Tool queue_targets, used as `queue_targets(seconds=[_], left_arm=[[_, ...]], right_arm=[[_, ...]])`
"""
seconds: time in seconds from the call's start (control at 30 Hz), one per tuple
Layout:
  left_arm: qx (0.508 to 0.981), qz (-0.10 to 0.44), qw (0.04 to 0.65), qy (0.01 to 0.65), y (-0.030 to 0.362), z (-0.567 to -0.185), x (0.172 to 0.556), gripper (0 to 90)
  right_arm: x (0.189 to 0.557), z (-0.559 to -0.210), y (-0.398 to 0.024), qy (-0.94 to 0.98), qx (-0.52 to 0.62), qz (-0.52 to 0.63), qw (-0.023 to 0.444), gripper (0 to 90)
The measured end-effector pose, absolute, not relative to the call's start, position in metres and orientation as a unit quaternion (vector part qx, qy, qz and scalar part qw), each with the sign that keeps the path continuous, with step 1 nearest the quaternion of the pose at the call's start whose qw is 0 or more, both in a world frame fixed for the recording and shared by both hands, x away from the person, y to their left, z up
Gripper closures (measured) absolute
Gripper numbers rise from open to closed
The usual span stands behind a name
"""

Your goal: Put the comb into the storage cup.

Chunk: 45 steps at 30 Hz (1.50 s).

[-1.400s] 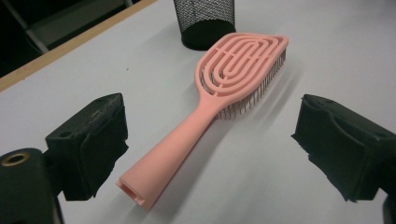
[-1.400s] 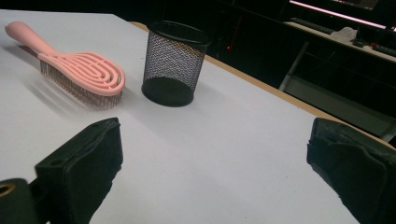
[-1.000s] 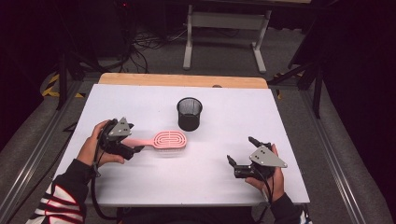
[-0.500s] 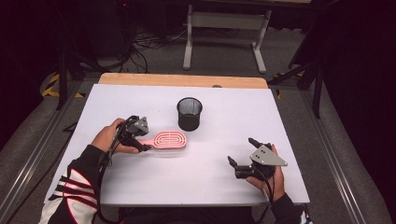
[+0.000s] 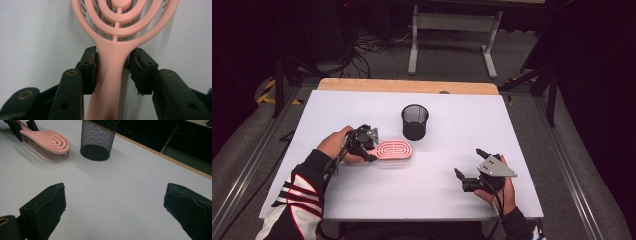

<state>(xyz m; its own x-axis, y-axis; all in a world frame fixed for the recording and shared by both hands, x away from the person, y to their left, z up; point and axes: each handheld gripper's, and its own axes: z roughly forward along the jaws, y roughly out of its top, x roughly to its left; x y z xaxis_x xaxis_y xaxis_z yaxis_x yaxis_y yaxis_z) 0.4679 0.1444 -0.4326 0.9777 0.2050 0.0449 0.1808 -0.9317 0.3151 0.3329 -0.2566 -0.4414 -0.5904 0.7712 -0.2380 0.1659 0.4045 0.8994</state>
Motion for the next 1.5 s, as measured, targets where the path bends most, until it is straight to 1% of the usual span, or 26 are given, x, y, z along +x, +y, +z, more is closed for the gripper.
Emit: queue_targets(seconds=[0.07,0.1,0.13,0.37,0.5,0.53,0.73,0.77,0.83,0.87,0.93,1.2,1.33,1.5], left_arm=[[0.982,0.035,0.157,0.096,0.144,-0.432,0.468,64.0],[0.983,0.032,0.157,0.093,0.144,-0.432,0.468,64.0],[0.984,0.031,0.154,0.087,0.145,-0.432,0.468,67.7],[0.983,0.037,0.158,0.082,0.145,-0.432,0.465,69.1],[0.983,0.056,0.156,0.075,0.145,-0.432,0.46,69.6],[0.982,0.067,0.157,0.076,0.145,-0.432,0.458,69.7],[0.979,0.083,0.166,0.081,0.146,-0.431,0.451,69.7],[0.978,0.093,0.169,0.083,0.148,-0.43,0.447,69.7],[0.973,0.115,0.181,0.085,0.15,-0.428,0.444,69.7],[0.973,0.115,0.181,0.085,0.15,-0.428,0.444,69.8],[0.963,0.137,0.212,0.098,0.155,-0.424,0.44,69.8],[0.947,0.178,0.239,0.118,0.162,-0.421,0.427,69.9],[0.93,0.204,0.276,0.133,0.167,-0.415,0.42,69.9],[0.918,0.224,0.297,0.14,0.168,-0.413,0.415,69.9]], right_arm=[[0.333,-0.442,-0.256,0.77,0.305,0.452,0.331,4.7],[0.333,-0.442,-0.256,0.77,0.305,0.452,0.331,4.7],[0.333,-0.442,-0.256,0.772,0.303,0.451,0.33,4.9],[0.332,-0.442,-0.255,0.778,0.293,0.452,0.323,5.4],[0.332,-0.442,-0.255,0.779,0.293,0.452,0.321,5.5],[0.332,-0.442,-0.255,0.779,0.292,0.452,0.321,5.5],[0.331,-0.442,-0.254,0.781,0.289,0.449,0.323,5.5],[0.331,-0.442,-0.254,0.781,0.289,0.449,0.324,5.5],[0.331,-0.442,-0.253,0.781,0.288,0.45,0.323,5.5],[0.331,-0.442,-0.253,0.781,0.288,0.45,0.323,5.5],[0.331,-0.443,-0.253,0.782,0.288,0.448,0.324,5.5],[0.33,-0.442,-0.253,0.782,0.286,0.447,0.328,5.5],[0.33,-0.442,-0.253,0.78,0.288,0.447,0.33,5.5],[0.331,-0.442,-0.254,0.777,0.291,0.448,0.333,5.5]])
